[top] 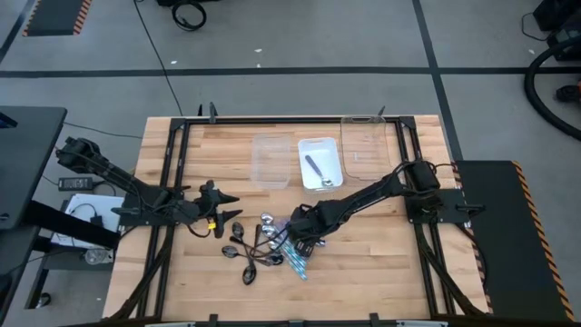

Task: Sort silverware by color (type)
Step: Put the violet spoon into the white bin

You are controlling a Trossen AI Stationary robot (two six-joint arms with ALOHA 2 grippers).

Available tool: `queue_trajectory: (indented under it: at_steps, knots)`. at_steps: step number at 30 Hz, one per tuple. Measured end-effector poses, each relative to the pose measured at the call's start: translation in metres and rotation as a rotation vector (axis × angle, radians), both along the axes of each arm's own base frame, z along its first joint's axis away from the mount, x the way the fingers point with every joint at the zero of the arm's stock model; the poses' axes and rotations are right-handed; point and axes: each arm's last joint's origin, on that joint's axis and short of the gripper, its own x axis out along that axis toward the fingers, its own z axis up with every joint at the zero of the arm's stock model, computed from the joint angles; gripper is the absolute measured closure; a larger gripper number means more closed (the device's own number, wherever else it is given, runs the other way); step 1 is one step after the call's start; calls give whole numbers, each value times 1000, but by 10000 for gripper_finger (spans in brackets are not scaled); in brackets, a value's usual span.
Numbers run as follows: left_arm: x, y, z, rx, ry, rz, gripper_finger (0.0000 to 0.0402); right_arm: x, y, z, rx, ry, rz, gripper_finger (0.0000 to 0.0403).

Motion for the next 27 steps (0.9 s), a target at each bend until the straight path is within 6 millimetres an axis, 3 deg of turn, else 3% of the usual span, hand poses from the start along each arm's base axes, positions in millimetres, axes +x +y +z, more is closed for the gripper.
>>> queue_trajectory:
  at_steps: [8,21,27]
  knots:
    - [-1,-3,-1,-19,6,-31,193,3,2,-10,49,28,20,256]
    - [-6,-18,-1,-161,19,-189,193,4,2,-12,60,28,38,380]
    - [-9,-24,-1,-210,17,-211,193,1,0,-7,47,30,51,387]
